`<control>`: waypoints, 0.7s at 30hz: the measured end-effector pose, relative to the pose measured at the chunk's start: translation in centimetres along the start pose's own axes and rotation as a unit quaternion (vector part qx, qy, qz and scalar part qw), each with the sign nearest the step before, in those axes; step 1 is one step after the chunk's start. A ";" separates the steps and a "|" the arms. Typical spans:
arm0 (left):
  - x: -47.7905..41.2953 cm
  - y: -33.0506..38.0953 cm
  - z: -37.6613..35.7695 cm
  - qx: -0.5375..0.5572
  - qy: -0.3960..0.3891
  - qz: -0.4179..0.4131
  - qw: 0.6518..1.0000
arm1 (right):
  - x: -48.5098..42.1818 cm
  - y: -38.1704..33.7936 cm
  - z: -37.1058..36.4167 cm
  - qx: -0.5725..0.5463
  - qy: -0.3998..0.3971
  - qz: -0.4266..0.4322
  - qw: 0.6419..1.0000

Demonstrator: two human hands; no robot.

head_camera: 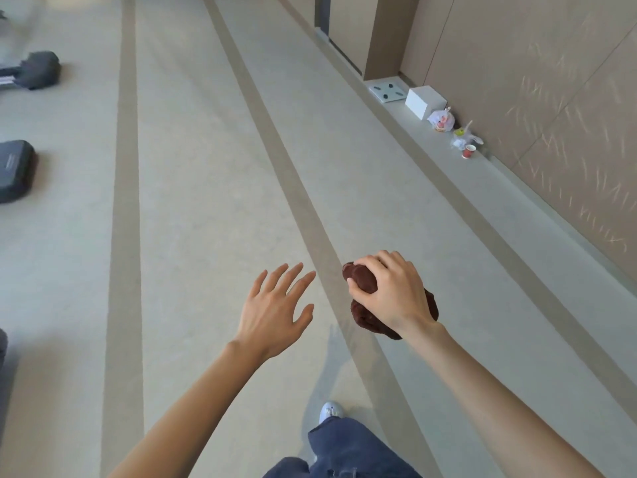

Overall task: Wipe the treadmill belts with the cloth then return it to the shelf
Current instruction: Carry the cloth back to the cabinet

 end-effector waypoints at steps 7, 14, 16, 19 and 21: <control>-11.3 -1.6 -0.5 0.000 0.031 0.017 0.999 | -10.0 3.8 -3.4 -0.016 0.015 0.026 0.999; -21.6 -6.7 -2.6 -0.019 0.016 0.000 1.000 | -20.0 6.1 -8.3 -0.010 0.041 0.019 0.999; -25.0 -8.4 -2.7 -0.017 0.018 0.000 1.000 | -23.4 6.2 -9.7 -0.005 0.042 0.018 0.999; -30.4 -10.9 -2.3 -0.006 0.018 -0.003 1.000 | -28.9 6.2 -11.9 -0.003 0.037 0.014 0.999; -34.0 -12.8 -2.2 -0.003 0.016 -0.006 1.000 | -32.6 6.2 -13.3 -0.004 0.041 0.007 0.999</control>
Point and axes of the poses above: each hand's wrist, its own x-axis away from the middle knuckle, its own z-axis out of the back of the hand, y = z × x, the point moved 4 cm from there along -x, towards the middle knuckle, and after that the axes turned 10 degrees about y, right-handed, at the moved point
